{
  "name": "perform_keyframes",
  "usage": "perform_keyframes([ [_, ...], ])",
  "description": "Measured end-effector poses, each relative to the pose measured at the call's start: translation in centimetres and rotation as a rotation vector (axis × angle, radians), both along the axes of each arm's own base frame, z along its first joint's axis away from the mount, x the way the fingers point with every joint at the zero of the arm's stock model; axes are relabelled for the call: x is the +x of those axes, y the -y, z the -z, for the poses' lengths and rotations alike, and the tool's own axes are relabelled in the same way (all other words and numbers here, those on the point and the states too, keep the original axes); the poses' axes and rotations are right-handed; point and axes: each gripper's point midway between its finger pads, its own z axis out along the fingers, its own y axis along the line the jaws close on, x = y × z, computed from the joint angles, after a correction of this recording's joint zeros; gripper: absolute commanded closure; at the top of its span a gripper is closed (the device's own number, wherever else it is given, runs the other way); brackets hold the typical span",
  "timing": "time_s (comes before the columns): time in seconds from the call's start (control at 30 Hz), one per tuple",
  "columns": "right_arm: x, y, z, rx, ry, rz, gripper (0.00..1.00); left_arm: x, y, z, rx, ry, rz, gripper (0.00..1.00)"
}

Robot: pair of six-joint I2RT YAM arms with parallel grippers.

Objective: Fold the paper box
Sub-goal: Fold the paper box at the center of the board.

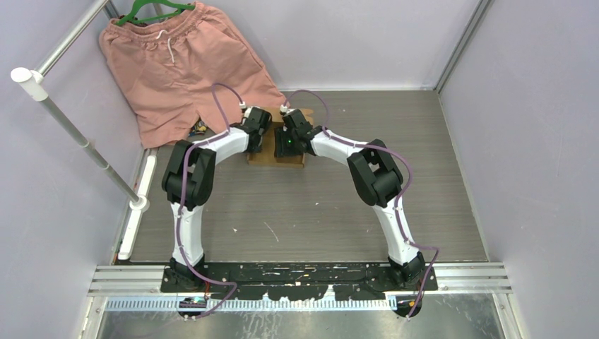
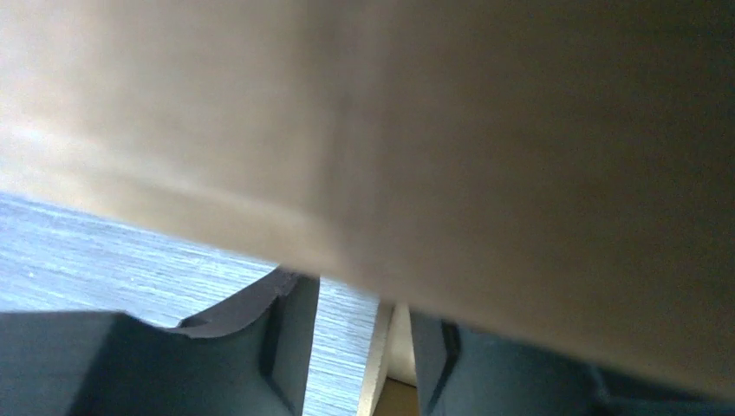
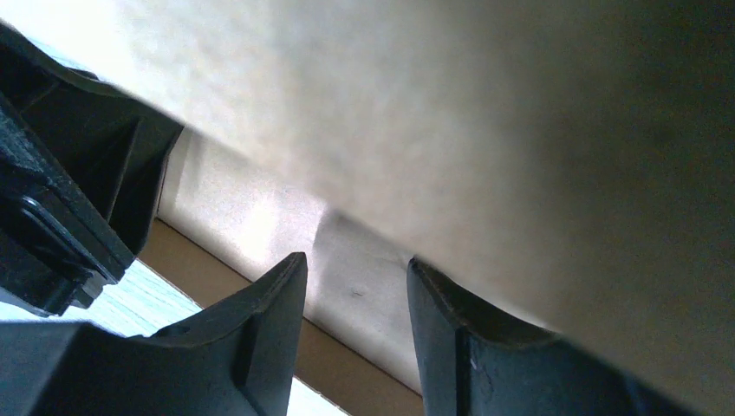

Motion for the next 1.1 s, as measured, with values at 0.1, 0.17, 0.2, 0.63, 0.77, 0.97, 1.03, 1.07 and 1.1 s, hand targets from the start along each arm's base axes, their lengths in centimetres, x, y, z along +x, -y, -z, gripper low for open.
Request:
perform_keyframes([
  [0.1,0.0,0.0,0.0,-0.002,0.000,-0.001,0.47,0.0,-0.5,0.1,0.013,-0.001,-0.010,0.47],
  [0.17,0.0,0.1,0.0,-0.002,0.000,0.000,0.47,0.1,-0.7,0.0,0.018,0.000,-0.015,0.46],
  [0.2,0.0,0.1,0.0,-0.002,0.000,0.000,0.47,0.1,-0.8,0.0,0.019,0.001,-0.017,0.46],
  [0.63,0.0,0.1,0.0,-0.003,-0.001,-0.001,0.47,0.0,-0.9,-0.1,-0.023,0.012,0.011,0.43],
  [0.77,-0.1,0.1,0.1,-0.007,-0.002,-0.003,0.47,-0.2,-0.8,-0.1,-0.080,0.022,0.031,0.43],
  [0.97,-0.1,0.2,0.1,-0.012,-0.006,-0.006,0.47,-0.6,0.4,-1.4,-0.195,0.062,0.090,0.44],
  [1.03,-0.2,0.2,0.1,-0.016,-0.008,-0.008,0.47,-0.6,0.9,-2.3,-0.235,0.083,0.113,0.44],
  [1.07,-0.2,0.2,0.1,-0.018,-0.010,-0.009,0.47,-0.6,1.2,-2.9,-0.256,0.097,0.127,0.44],
  [1.1,-0.2,0.2,0.1,-0.019,-0.010,-0.009,0.47,-0.5,1.5,-3.4,-0.271,0.111,0.138,0.44],
])
